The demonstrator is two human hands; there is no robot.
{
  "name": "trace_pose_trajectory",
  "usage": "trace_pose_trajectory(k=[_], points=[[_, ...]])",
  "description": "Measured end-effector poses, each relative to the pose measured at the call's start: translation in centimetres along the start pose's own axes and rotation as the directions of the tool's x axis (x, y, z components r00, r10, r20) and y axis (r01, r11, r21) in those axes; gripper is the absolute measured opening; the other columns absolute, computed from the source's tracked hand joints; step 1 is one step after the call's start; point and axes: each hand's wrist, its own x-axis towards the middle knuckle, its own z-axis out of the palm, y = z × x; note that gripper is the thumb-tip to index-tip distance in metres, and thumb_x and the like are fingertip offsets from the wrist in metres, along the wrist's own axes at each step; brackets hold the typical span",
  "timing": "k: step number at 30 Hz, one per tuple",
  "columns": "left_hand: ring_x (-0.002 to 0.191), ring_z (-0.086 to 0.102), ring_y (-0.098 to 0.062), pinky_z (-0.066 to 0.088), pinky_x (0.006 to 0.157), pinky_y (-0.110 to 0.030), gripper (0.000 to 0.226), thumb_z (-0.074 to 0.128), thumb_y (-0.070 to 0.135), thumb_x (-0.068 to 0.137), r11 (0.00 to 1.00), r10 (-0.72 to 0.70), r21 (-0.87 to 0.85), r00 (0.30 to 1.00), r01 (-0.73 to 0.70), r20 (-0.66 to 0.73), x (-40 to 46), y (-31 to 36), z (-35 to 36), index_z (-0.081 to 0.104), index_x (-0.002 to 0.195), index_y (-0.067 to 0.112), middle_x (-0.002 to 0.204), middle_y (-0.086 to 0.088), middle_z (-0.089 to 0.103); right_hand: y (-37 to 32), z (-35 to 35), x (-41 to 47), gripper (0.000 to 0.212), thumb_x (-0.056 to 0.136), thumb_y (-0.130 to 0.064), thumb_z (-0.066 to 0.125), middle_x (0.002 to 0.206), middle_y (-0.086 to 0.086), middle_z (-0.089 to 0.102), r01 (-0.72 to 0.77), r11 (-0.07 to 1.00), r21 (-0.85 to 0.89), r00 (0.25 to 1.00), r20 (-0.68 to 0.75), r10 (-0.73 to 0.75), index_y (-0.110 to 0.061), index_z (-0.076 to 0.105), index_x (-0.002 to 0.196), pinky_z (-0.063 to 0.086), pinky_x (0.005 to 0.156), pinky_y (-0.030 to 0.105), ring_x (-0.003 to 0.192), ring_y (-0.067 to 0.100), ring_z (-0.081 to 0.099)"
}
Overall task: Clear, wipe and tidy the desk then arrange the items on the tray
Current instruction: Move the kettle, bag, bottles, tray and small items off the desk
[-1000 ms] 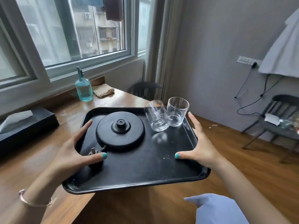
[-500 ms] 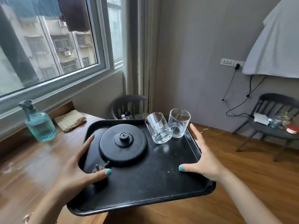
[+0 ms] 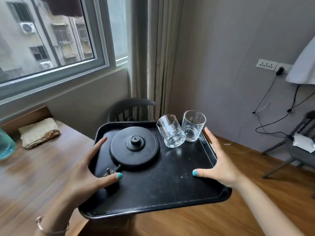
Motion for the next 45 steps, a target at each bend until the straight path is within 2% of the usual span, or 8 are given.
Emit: trace_pose_trajectory(k=[2, 6, 10, 17, 23, 28, 33, 45], points=[[0.128, 0.041, 0.01, 0.034, 0.099, -0.01, 0.107, 0.095, 0.035, 0.05, 1.0, -0.023, 0.011, 0.999, 0.024, -0.042, 1.6, 0.4, 2.0, 0.04, 0.142, 0.039, 0.141, 0.019, 0.049, 1.5, -2.1, 2.0, 0.124, 0.058, -0.005, 0.093, 0.134, -0.057, 0.021, 0.012, 1.0, 0.002, 1.0, 0.024, -0.013, -0.034, 0.017, 0.151, 0.023, 0.095, -0.006, 0.128, -0.027, 0.023], [0.128, 0.045, 0.001, 0.037, 0.106, -0.027, 0.102, 0.084, 0.037, 0.05, 0.998, -0.048, 0.048, 0.996, 0.052, -0.082, 4.9, 1.0, 5.5, 0.039, 0.142, 0.04, 0.139, 0.013, 0.05, 4.1, -5.7, 5.8, 0.125, 0.059, -0.006, 0.092, 0.136, -0.054, 0.026, -0.013, 1.0, -0.005, 0.997, 0.072, 0.013, -0.043, 0.014, 0.15, 0.027, 0.097, -0.002, 0.129, -0.024, 0.028], [0.131, 0.038, 0.006, 0.03, 0.106, -0.014, 0.104, 0.082, 0.052, 0.048, 0.996, -0.081, 0.039, 0.992, 0.085, -0.099, 7.7, 0.6, 8.8, 0.038, 0.141, 0.041, 0.142, 0.016, 0.044, 6.3, -8.6, 9.6, 0.127, 0.058, -0.012, 0.093, 0.152, -0.031, 0.027, -0.053, 0.998, -0.036, 0.993, 0.107, 0.056, -0.054, 0.014, 0.148, 0.029, 0.114, 0.027, 0.139, -0.005, 0.032], [0.118, 0.04, 0.017, 0.026, 0.09, 0.005, 0.098, 0.092, 0.023, 0.055, 0.986, -0.119, 0.094, 0.981, 0.135, -0.155, 13.2, -3.0, 13.6, 0.042, 0.13, 0.06, 0.129, 0.019, 0.045, 11.2, -10.7, 18.0, 0.131, 0.058, -0.013, 0.094, 0.153, -0.033, 0.023, -0.052, 0.996, -0.072, 0.984, 0.169, 0.064, -0.06, 0.009, 0.146, 0.026, 0.116, 0.031, 0.141, -0.007, 0.026], [0.128, 0.038, 0.008, 0.027, 0.098, 0.001, 0.097, 0.093, 0.021, 0.056, 0.984, -0.141, 0.078, 0.972, 0.158, -0.186, 17.5, -6.5, 16.6, 0.044, 0.131, 0.056, 0.133, 0.022, 0.038, 16.1, -10.5, 24.6, 0.128, 0.058, -0.009, 0.093, 0.141, -0.053, 0.014, -0.02, 0.997, -0.072, 0.982, 0.185, 0.033, -0.052, 0.01, 0.145, 0.021, 0.099, -0.004, 0.136, -0.02, 0.017], [0.137, 0.031, 0.001, 0.022, 0.107, -0.006, 0.09, 0.082, 0.041, 0.054, 0.973, -0.193, 0.073, 0.949, 0.218, -0.249, 19.1, -8.9, 19.5, 0.043, 0.134, 0.053, 0.14, 0.014, 0.034, 20.6, -9.5, 29.0, 0.127, 0.057, -0.011, 0.093, 0.144, -0.05, 0.018, -0.052, 0.996, -0.074, 0.97, 0.233, 0.068, -0.06, 0.013, 0.143, 0.026, 0.1, 0.001, 0.134, -0.02, 0.022], [0.141, 0.028, -0.007, 0.021, 0.111, -0.012, 0.087, 0.078, 0.049, 0.056, 0.933, -0.328, 0.03, 0.884, 0.358, -0.333, 18.8, -11.6, 23.2, 0.041, 0.134, 0.055, 0.145, 0.007, 0.032, 25.0, -8.2, 33.6, 0.128, 0.057, -0.02, 0.095, 0.152, -0.039, 0.015, -0.064, 0.987, -0.145, 0.909, 0.4, 0.117, -0.063, 0.012, 0.144, 0.023, 0.114, 0.033, 0.142, -0.008, 0.018], [0.147, 0.017, -0.015, 0.022, 0.114, -0.026, 0.086, 0.081, 0.04, 0.063, 0.788, -0.548, -0.006, 0.697, 0.615, -0.462, 17.1, -22.0, 34.0, 0.04, 0.137, 0.051, 0.15, 0.004, 0.024, 38.7, -1.4, 41.9, 0.128, 0.055, -0.022, 0.094, 0.147, -0.04, 0.017, 0.034, 0.968, -0.25, 0.746, 0.651, 0.143, -0.071, 0.01, 0.138, 0.024, 0.11, 0.026, 0.136, -0.018, 0.018]])
